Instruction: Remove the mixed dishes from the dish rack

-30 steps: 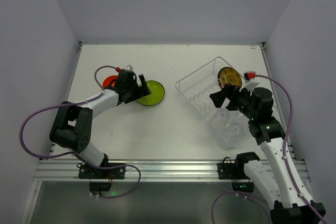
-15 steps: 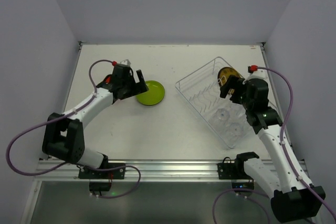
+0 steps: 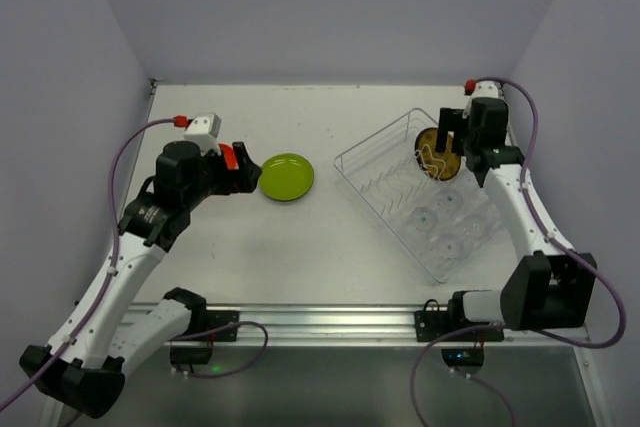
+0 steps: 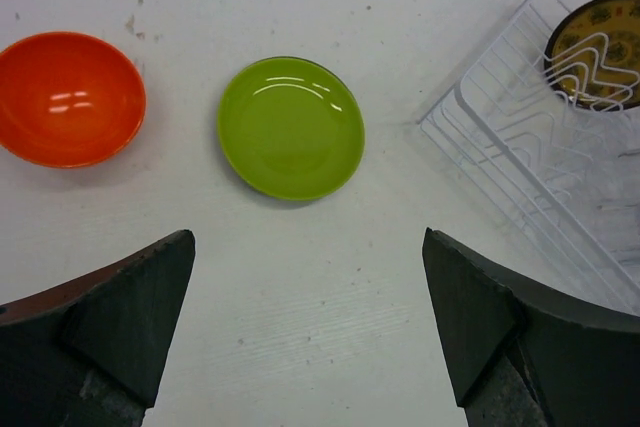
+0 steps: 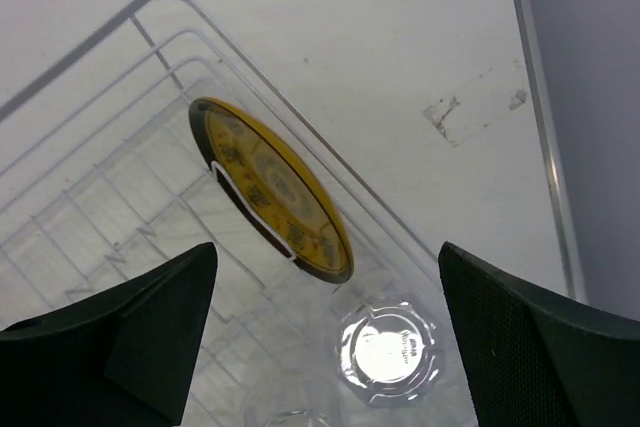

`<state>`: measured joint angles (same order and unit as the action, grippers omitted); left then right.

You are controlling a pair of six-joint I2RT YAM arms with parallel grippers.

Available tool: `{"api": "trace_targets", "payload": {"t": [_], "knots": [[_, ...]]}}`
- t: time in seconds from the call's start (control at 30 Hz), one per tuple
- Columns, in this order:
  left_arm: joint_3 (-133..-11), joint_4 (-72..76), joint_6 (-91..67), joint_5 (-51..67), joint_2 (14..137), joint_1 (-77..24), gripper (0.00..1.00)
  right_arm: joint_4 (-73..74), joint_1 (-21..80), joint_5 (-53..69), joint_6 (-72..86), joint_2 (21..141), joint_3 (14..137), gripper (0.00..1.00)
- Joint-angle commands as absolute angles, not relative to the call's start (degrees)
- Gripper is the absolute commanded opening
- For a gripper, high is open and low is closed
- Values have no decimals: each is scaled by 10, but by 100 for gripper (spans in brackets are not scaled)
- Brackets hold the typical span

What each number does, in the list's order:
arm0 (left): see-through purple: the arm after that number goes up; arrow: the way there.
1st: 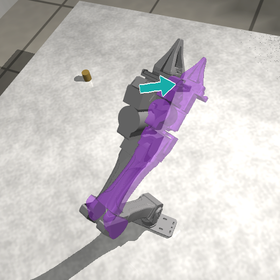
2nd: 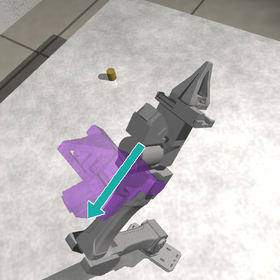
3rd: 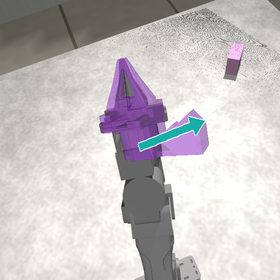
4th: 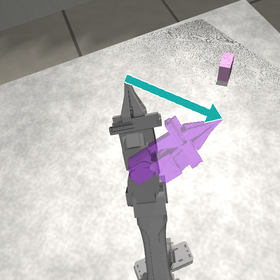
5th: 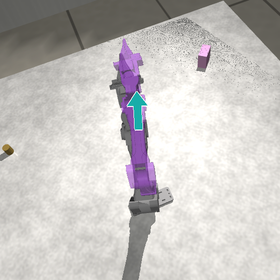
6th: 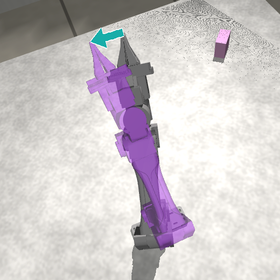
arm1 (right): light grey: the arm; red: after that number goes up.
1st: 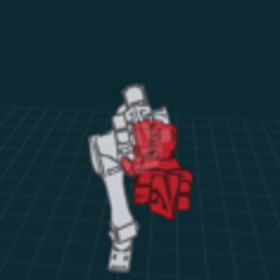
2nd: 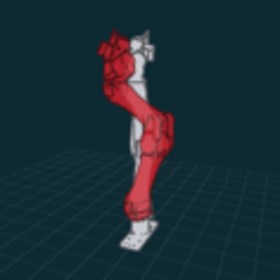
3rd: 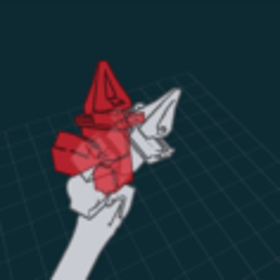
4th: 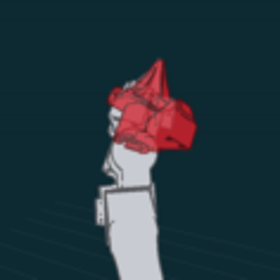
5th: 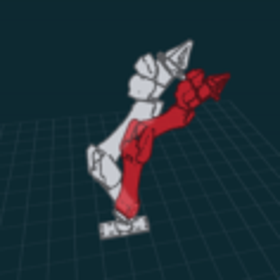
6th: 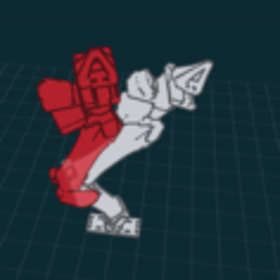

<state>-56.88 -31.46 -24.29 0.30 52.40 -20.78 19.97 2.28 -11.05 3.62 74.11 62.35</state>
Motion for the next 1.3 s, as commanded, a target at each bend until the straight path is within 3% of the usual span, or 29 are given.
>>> {"api": "trace_targets", "payload": {"t": [0.0, 0.17, 0.37, 0.73, 1.0, 1.13, 1.27], "knots": [[-507, -325, -186, -27, 469, -214, 100, 192, 19, -123, -96, 810, 684, 92], [-439, -292, -213, -83, 418, -214, 100, 203, 10, -54, -157, 847, 715, 74], [-442, -294, -210, -85, 451, -214, 100, 220, 4, -40, -235, 917, 759, 63], [-441, -294, -209, -90, 454, -214, 100, 192, 3, -10, -247, 933, 744, 45], [-439, -291, -209, -88, 445, -214, 100, 197, 8, -3, -238, 949, 731, 42], [-441, -292, -208, -85, 448, -214, 100, 190, 11, -14, -235, 949, 724, 33], [-441, -292, -208, -86, 439, -213, 100, 175, 11, -12, -238, 938, 714, 29]]}}
